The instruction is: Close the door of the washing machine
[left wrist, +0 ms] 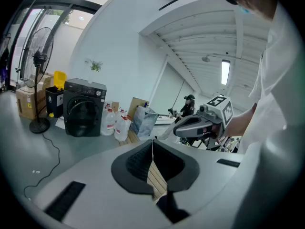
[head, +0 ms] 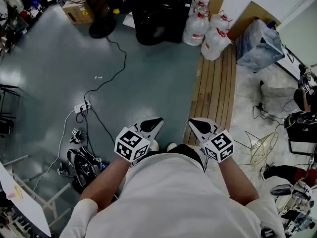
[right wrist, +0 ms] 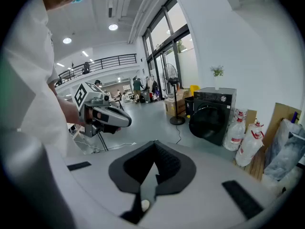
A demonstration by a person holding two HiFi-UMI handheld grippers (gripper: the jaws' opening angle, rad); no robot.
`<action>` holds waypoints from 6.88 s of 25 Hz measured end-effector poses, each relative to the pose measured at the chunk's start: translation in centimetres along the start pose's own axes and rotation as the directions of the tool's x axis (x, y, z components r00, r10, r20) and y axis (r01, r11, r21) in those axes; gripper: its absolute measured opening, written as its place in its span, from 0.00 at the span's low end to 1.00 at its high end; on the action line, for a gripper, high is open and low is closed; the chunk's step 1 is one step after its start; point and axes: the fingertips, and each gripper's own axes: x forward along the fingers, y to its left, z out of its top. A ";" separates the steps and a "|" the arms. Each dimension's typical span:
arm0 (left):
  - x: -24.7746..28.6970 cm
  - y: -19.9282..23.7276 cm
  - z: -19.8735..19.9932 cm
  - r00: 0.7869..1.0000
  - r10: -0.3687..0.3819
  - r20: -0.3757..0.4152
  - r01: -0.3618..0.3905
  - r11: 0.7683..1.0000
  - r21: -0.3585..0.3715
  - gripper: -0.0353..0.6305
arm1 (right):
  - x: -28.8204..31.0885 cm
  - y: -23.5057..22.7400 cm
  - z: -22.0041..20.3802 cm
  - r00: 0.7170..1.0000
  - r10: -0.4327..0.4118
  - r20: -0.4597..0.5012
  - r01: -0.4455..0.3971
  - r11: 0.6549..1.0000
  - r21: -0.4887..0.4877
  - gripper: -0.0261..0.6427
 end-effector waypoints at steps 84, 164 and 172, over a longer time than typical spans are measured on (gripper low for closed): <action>11.0 59.5 30.6 0.773 0.633 0.047 -0.565 0.719 -0.404 0.09 | 67.1 -50.8 18.1 0.789 -0.051 -0.612 -0.581 0.261 -0.771 0.23; 14.1 67.5 33.5 0.757 0.652 -0.045 -0.606 0.673 -0.424 0.09 | 82.1 -66.4 30.3 0.848 -0.373 -0.377 -0.106 0.578 -0.809 0.16; 14.0 67.9 33.2 0.765 0.642 -0.051 -0.598 0.679 -0.426 0.09 | 82.3 -66.7 30.5 0.834 -0.397 -0.383 -0.031 0.659 -0.752 0.17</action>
